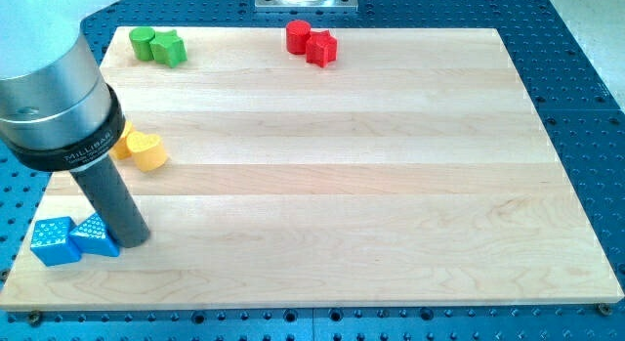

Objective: Slide the yellow heart to the right side of the yellow hexagon

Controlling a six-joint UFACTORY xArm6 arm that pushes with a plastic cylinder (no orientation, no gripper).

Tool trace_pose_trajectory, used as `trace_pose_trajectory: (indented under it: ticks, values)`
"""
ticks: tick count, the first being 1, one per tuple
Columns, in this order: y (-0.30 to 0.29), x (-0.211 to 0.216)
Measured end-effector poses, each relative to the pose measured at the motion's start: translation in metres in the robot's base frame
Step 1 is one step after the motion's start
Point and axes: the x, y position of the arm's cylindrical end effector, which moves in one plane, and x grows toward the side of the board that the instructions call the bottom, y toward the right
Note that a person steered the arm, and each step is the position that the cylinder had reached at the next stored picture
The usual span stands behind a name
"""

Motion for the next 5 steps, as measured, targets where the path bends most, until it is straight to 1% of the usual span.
trace_pose_trajectory:
  ticks: [1,2,3,4,5]
  values:
    - [0.000,0.000]
    - [-0.005,-0.017]
    - [-0.039,-0.059]
    - [-0.003,-0.082]
    - [0.013,-0.092]
